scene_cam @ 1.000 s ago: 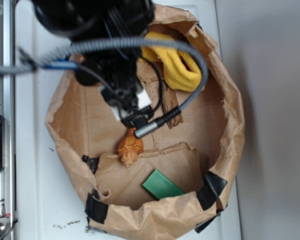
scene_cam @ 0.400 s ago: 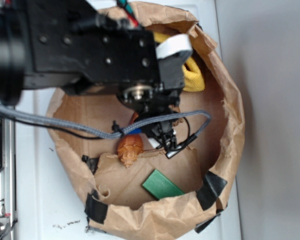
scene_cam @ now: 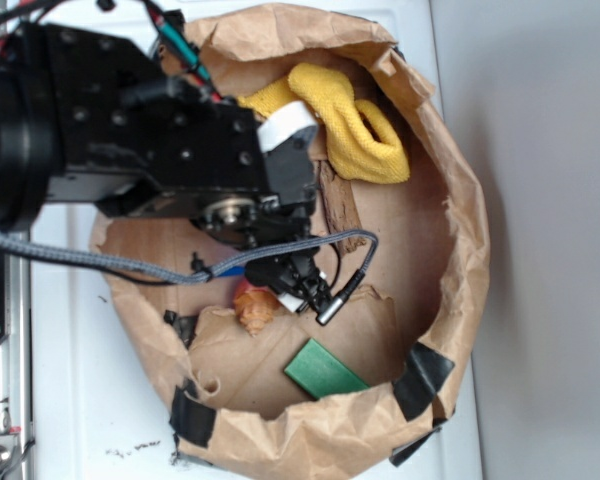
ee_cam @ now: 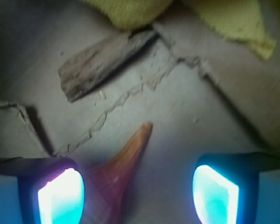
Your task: Grab the shell.
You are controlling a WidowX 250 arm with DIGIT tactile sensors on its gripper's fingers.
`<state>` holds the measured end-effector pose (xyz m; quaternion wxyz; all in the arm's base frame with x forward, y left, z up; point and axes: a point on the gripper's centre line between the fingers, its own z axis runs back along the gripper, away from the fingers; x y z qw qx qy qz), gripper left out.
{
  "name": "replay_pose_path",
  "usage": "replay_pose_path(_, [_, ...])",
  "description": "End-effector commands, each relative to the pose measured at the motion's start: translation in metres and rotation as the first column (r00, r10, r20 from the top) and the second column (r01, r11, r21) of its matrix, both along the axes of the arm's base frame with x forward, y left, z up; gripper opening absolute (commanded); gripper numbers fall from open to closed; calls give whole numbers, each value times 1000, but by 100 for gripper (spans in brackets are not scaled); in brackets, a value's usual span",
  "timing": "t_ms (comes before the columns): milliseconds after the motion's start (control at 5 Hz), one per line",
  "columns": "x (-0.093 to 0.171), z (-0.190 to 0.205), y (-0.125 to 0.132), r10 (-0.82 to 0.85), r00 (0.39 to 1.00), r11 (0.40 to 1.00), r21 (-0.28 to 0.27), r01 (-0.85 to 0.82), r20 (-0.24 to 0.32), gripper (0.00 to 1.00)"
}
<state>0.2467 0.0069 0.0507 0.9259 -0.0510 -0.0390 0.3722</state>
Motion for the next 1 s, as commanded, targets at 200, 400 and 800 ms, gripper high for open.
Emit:
replay_pose_path(200, [19,4,-36,-78,993,995,-59,83,83,100])
replay_pose_path(400, [17,-14,-50,-136,990,989,-54,138,29,100])
replay_pose_path(800, [10,-37,-57,-183,983,983,-4,183,-28,0])
